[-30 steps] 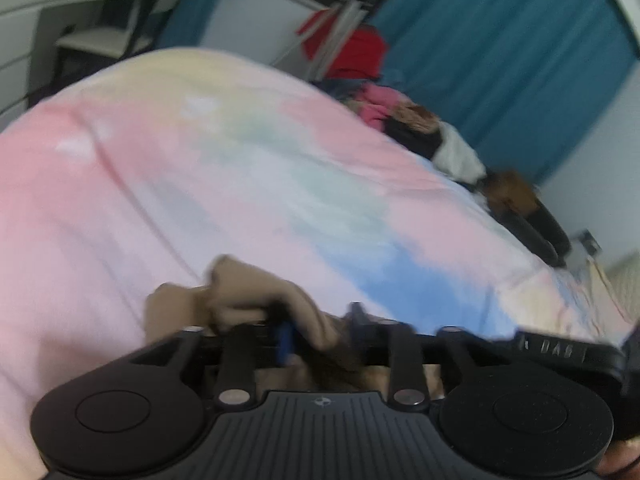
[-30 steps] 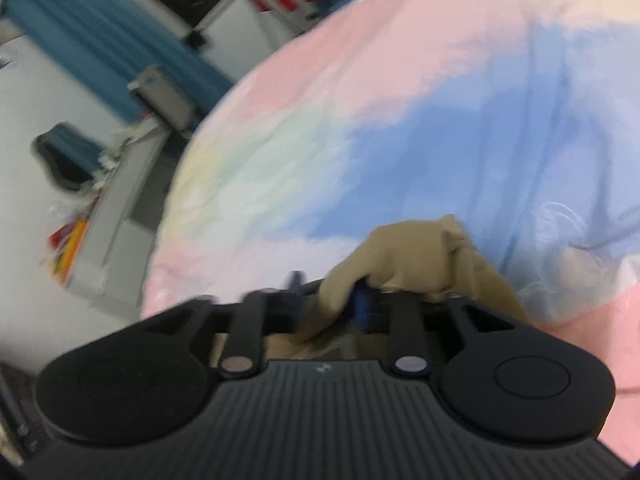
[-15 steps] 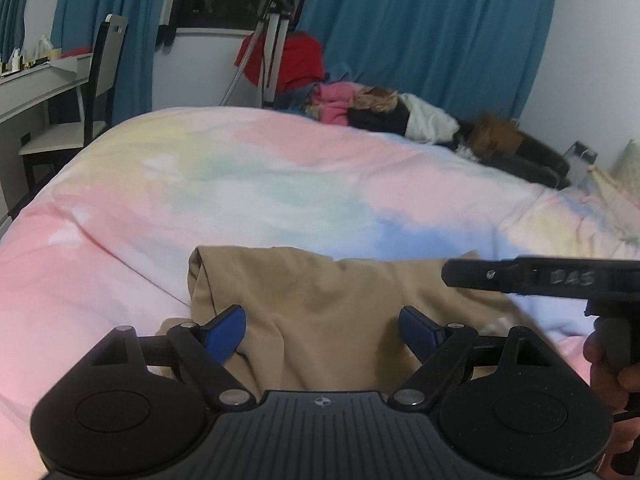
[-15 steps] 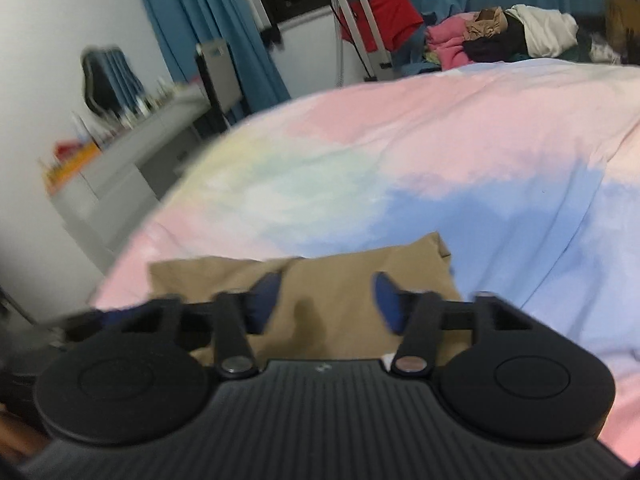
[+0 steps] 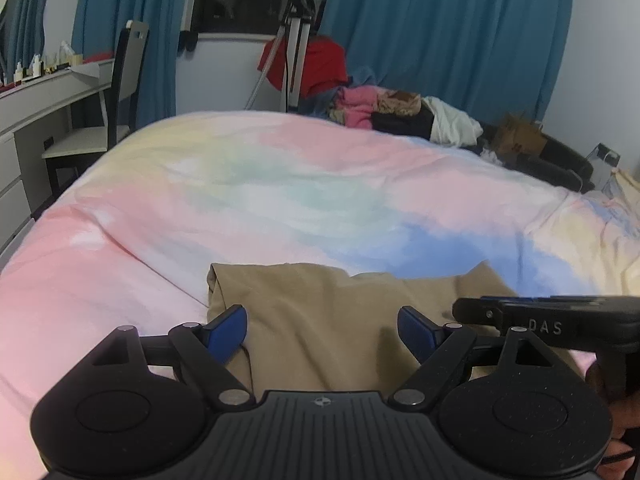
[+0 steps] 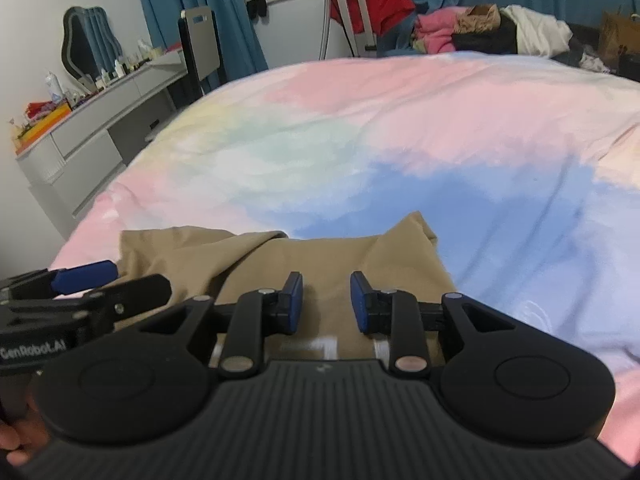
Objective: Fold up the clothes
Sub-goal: 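Position both open grippers above the flattened tan shirt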
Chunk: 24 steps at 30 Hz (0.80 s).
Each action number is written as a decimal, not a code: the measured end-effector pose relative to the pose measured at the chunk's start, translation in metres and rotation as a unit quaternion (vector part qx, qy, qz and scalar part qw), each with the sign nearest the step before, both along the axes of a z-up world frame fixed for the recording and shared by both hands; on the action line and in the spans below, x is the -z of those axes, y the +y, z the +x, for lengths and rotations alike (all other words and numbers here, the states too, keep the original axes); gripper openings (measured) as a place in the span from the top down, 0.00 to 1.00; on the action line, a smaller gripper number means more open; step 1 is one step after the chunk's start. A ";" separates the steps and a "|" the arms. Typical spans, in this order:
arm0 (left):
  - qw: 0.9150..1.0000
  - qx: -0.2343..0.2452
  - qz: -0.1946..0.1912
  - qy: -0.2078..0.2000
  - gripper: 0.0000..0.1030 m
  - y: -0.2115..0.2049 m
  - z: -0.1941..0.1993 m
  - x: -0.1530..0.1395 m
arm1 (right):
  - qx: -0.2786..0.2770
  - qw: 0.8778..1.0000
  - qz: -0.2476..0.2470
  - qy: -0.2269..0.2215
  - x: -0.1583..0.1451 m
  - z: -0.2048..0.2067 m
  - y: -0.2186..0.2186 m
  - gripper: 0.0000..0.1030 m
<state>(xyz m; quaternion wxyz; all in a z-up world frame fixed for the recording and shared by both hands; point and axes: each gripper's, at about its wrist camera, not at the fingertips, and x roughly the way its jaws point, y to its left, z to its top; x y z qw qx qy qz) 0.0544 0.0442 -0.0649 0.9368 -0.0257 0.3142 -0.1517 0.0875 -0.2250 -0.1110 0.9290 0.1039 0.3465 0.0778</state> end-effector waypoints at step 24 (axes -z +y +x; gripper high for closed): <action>0.996 -0.022 -0.072 0.051 0.18 0.010 -0.084 -0.019 | 0.028 0.999 -0.019 0.005 0.011 -0.043 0.002 0.73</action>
